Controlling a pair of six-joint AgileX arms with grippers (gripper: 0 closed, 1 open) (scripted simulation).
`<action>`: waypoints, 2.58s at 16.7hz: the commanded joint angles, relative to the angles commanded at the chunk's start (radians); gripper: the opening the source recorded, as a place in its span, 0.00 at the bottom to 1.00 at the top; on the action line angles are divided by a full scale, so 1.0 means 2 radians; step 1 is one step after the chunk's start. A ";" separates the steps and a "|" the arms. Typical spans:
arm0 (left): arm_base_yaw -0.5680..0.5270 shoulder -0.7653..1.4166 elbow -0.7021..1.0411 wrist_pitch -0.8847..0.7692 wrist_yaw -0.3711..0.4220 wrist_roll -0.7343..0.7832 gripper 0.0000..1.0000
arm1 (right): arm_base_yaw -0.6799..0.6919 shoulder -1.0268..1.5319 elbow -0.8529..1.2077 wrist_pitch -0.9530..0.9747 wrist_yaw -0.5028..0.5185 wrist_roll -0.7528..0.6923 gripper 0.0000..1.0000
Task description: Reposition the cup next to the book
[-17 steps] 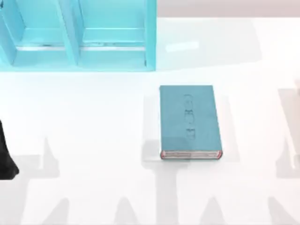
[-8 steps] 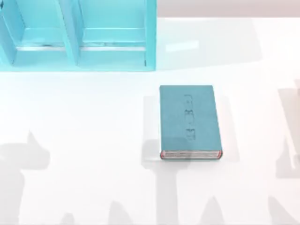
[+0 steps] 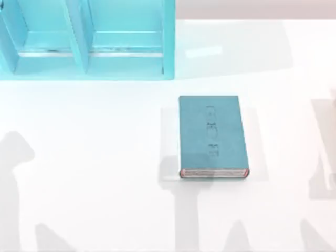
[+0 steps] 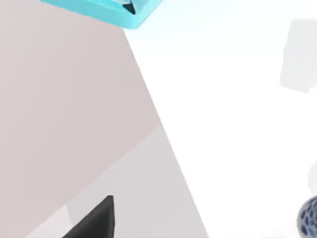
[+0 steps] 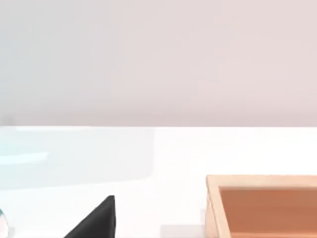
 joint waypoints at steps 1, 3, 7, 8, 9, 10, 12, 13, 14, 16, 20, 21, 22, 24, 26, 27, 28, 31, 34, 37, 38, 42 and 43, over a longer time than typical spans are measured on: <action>0.014 0.042 0.023 -0.035 0.002 0.056 1.00 | 0.000 0.000 0.000 0.000 0.000 0.000 1.00; 0.039 0.125 0.064 -0.099 0.005 0.168 1.00 | 0.000 0.000 0.000 0.000 0.000 0.000 1.00; 0.078 0.268 0.143 -0.196 0.013 0.364 1.00 | 0.000 0.000 0.000 0.000 0.000 0.000 1.00; 0.086 0.296 0.161 -0.213 0.015 0.403 1.00 | 0.000 0.000 0.000 0.000 0.000 0.000 1.00; 0.093 0.321 0.177 -0.227 0.016 0.438 1.00 | 0.000 0.000 0.000 0.000 0.000 0.000 1.00; 0.098 0.343 0.191 -0.238 0.017 0.467 1.00 | 0.000 0.000 0.000 0.000 0.000 0.000 1.00; 0.107 0.376 0.211 -0.253 0.019 0.510 1.00 | 0.000 0.000 0.000 0.000 0.000 0.000 1.00; 0.111 0.387 0.217 -0.257 0.019 0.524 1.00 | 0.000 0.000 0.000 0.000 0.000 0.000 1.00; 0.113 0.395 0.221 -0.259 0.020 0.533 1.00 | 0.000 0.000 0.000 0.000 0.000 0.000 1.00; 0.115 0.402 0.223 -0.261 0.020 0.541 1.00 | 0.000 0.000 0.000 0.000 0.000 0.000 1.00; 0.112 0.400 0.221 -0.260 0.020 0.540 1.00 | 0.000 0.000 0.000 0.000 0.000 0.000 1.00; 0.112 0.401 0.220 -0.258 0.020 0.540 1.00 | 0.000 0.000 0.000 0.000 0.000 0.000 1.00; 0.113 0.403 0.214 -0.252 0.020 0.540 1.00 | 0.000 0.000 0.000 0.000 0.000 0.000 1.00; 0.114 0.412 0.193 -0.224 0.020 0.540 1.00 | 0.000 0.000 0.000 0.000 0.000 0.000 1.00; 0.115 0.425 0.163 -0.177 0.020 0.541 1.00 | 0.000 0.000 0.000 0.000 0.000 0.000 1.00; 0.115 0.433 0.146 -0.149 0.020 0.541 1.00 | 0.000 0.000 0.000 0.000 0.000 0.000 1.00; 0.115 0.440 0.129 -0.121 0.020 0.542 1.00 | 0.000 0.000 0.000 0.000 0.000 0.000 1.00; 0.116 0.458 0.087 -0.065 0.020 0.543 1.00 | 0.000 0.000 0.000 0.000 0.000 0.000 1.00; 0.117 0.463 0.077 -0.054 0.020 0.544 1.00 | 0.000 0.000 0.000 0.000 0.000 0.000 1.00; 0.117 0.463 0.077 -0.054 0.020 0.544 0.92 | 0.000 0.000 0.000 0.000 0.000 0.000 1.00; 0.117 0.463 0.077 -0.054 0.020 0.544 0.85 | 0.000 0.000 0.000 0.000 0.000 0.000 1.00; 0.117 0.463 0.077 -0.054 0.020 0.544 0.55 | 0.000 0.000 0.000 0.000 0.000 0.000 1.00; 0.117 0.463 0.077 -0.054 0.020 0.544 0.47 | 0.000 0.000 0.000 0.000 0.000 0.000 1.00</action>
